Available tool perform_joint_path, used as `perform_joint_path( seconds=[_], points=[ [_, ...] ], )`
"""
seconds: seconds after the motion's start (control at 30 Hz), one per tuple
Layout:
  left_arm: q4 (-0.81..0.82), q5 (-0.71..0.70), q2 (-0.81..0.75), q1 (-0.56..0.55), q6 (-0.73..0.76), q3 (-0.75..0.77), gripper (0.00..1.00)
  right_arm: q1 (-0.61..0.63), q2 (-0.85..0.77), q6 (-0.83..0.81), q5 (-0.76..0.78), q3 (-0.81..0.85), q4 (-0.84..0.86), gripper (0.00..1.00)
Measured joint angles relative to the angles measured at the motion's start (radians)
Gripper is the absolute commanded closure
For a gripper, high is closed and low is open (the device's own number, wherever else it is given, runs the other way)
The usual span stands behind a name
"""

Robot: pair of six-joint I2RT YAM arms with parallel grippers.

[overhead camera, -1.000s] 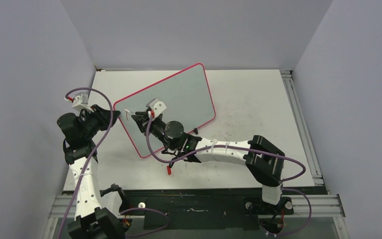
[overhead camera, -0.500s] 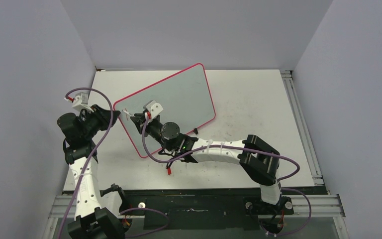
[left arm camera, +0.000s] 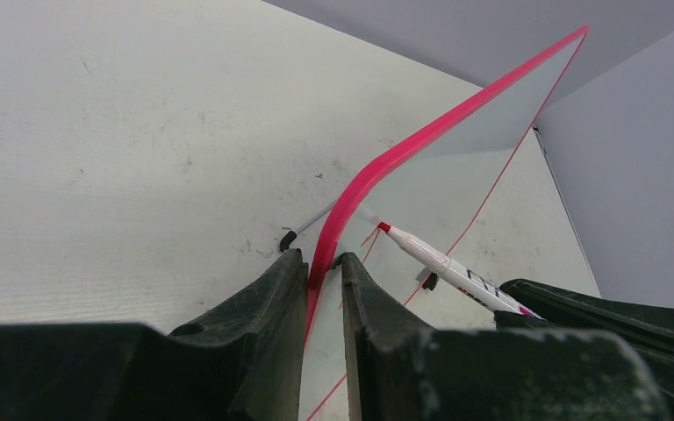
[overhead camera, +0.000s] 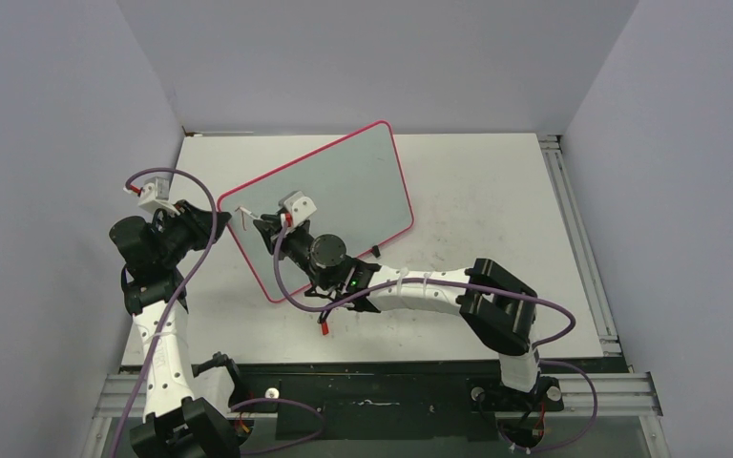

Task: Write a sentence on the whiteboard

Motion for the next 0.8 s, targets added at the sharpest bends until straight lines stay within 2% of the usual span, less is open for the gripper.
perform_joint_path(
  seconds=[0.8],
  points=[
    [-0.001,-0.015,0.000,0.000,0.006,-0.001,0.82,-0.005,-0.042,0.013,0.061,-0.140,0.063,0.95]
  ],
)
